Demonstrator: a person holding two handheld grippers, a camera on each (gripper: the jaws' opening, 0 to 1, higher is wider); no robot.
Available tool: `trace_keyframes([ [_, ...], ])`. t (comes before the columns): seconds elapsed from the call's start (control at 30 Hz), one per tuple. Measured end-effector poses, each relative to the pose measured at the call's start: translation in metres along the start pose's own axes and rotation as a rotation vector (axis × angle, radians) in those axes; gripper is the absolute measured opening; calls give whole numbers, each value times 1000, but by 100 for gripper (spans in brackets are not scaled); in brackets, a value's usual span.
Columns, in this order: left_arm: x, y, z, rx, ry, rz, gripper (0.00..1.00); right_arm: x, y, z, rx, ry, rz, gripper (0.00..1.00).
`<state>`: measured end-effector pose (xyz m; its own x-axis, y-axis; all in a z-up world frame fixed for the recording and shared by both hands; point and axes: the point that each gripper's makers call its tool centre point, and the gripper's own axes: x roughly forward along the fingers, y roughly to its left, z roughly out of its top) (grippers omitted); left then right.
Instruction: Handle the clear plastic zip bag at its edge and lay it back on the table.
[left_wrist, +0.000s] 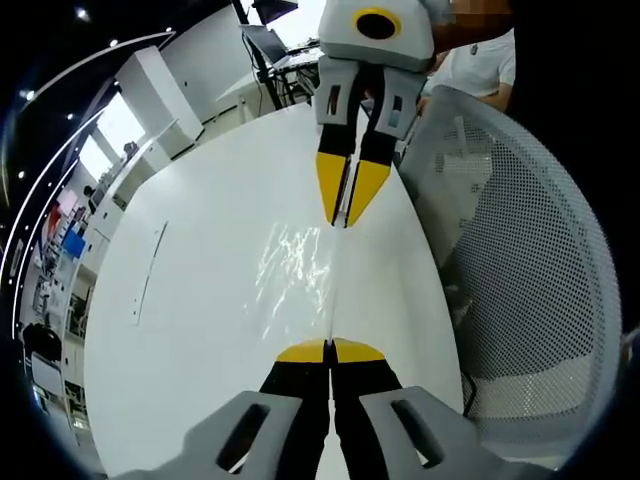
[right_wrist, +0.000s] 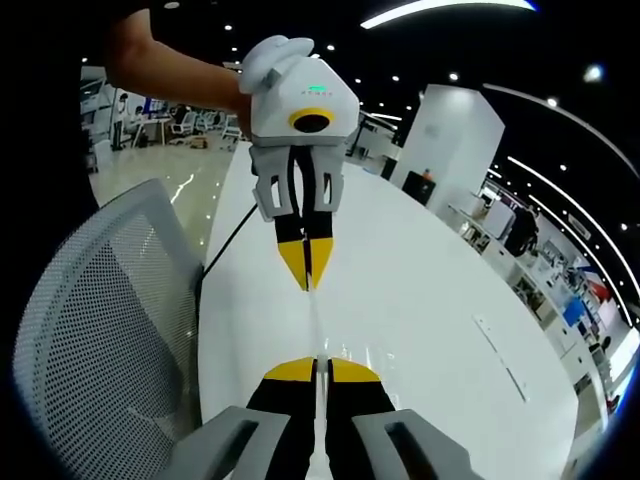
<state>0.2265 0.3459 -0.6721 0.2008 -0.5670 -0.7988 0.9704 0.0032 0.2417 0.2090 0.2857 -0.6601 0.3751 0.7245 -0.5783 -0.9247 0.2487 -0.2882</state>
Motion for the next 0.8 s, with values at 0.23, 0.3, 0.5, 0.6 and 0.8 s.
trace_keyframes([
  [0.23, 0, 1, 1, -3, -2, 4, 0, -1, -1, 0, 3, -1, -4, 0],
  [0.3, 0, 1, 1, -4, -3, 5, 0, -1, -1, -1, 2, 0, -5, 0],
  [0.5, 1, 2, 0, -3, -5, 6, 0, -2, -1, -1, 5, 0, -8, 0],
  [0.6, 1, 2, 0, -2, -4, 4, 0, -2, -2, -1, 5, 1, -9, 0],
  [0.8, 1, 2, 0, -2, -4, 3, 0, -2, -2, -2, 6, 3, -11, 0],
])
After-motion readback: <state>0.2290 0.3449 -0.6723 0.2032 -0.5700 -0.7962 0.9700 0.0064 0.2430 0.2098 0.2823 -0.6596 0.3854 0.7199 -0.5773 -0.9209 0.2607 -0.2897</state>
